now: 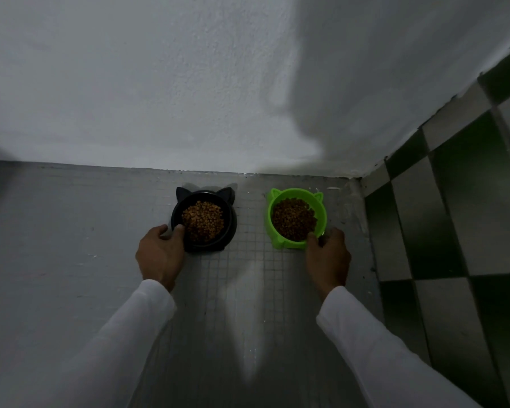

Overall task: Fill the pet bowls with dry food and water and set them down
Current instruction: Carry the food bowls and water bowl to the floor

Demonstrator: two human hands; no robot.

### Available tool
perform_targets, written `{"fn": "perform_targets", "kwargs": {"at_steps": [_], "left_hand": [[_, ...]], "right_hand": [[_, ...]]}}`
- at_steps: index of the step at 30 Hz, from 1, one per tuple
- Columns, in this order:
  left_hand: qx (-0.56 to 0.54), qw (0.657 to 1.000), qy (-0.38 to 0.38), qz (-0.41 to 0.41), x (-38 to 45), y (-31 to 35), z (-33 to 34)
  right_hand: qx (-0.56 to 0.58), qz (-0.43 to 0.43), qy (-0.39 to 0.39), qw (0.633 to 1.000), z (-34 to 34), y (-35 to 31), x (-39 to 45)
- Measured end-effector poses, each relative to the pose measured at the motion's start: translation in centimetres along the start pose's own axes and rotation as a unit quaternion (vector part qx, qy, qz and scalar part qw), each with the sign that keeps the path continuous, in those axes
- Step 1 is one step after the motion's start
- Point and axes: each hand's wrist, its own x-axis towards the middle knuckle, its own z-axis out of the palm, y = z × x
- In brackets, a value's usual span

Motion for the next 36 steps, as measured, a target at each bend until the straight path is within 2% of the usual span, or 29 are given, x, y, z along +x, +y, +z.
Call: {"fn": "perform_targets", "kwargs": {"at_steps": [3,6,11,15,19,25,30,36], "left_hand": [[0.107,0.992,-0.051,0.038,-0.4,-0.5,-0.6],[0.177,0.978,-0.104,0.035,-1.4,-0.8,-2.1],[0.253,0.952,-0.165,0.056,-4.7,0.5,-5.0],[0.306,0.926,-0.195,0.108,-6.8,2.5,-8.1],[0.36,0.899,-0.206,0.139,-9.5,5.9,-12.2],[0.404,0.867,-0.22,0.193,-15.4,11.4,-18.8],[0.418,0.85,-0.224,0.229,-21.6,17.7,-25.4],[0.393,0.853,-0.227,0.256,-28.4,27.0,-33.6]], "right_hand": [[-0.032,-0.013,-0.048,0.998,-0.1,1.1,-0.5],[-0.084,-0.029,-0.102,0.991,-1.1,1.4,-1.4],[-0.191,-0.069,-0.206,0.957,-4.0,0.6,-2.9],[-0.267,-0.106,-0.255,0.923,-6.9,-2.3,-4.9],[-0.33,-0.139,-0.282,0.89,-11.1,-6.3,-8.0],[-0.369,-0.155,-0.314,0.861,-18.2,-11.7,-13.3],[-0.375,-0.175,-0.301,0.859,-26.7,-18.9,-18.7],[-0.383,-0.208,-0.277,0.857,-36.1,-27.8,-24.5]]}}
